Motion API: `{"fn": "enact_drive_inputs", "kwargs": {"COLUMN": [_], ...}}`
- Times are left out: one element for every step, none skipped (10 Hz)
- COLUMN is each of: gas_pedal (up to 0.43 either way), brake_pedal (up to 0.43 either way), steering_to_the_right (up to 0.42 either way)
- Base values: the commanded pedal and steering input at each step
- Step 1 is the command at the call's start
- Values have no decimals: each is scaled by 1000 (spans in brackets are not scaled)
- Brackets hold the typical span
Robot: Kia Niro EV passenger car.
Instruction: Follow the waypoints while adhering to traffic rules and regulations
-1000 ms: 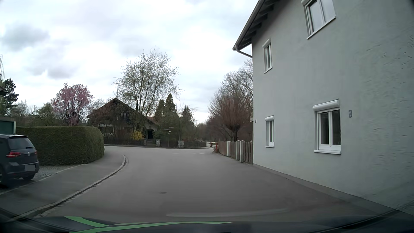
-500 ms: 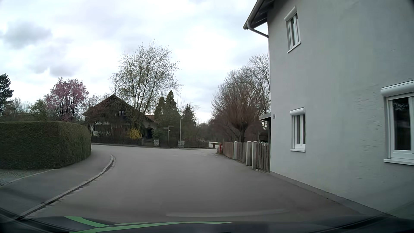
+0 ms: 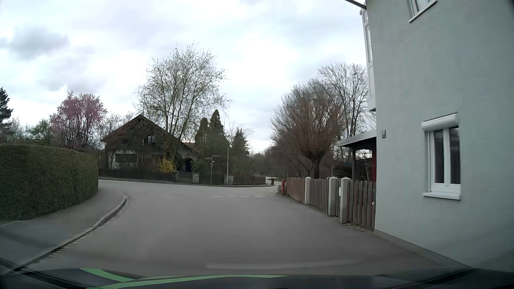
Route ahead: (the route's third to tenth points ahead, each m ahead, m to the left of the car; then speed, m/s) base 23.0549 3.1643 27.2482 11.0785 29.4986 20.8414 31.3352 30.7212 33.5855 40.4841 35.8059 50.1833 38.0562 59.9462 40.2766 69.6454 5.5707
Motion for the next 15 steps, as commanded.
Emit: {"fn": "enact_drive_inputs", "kwargs": {"gas_pedal": [39, 47, 47, 47, 47, 47, 47, 47, 47, 47, 47, 47, 47, 47, 47], "brake_pedal": [0, 0, 0, 0, 0, 0, 0, 0, 0, 0, 0, 0, 0, 0, 0], "steering_to_the_right": [-34, -34, -34, -34, -36, -36, -36, -37, -40, -42, -42, -43, -44, -46, -49]}}
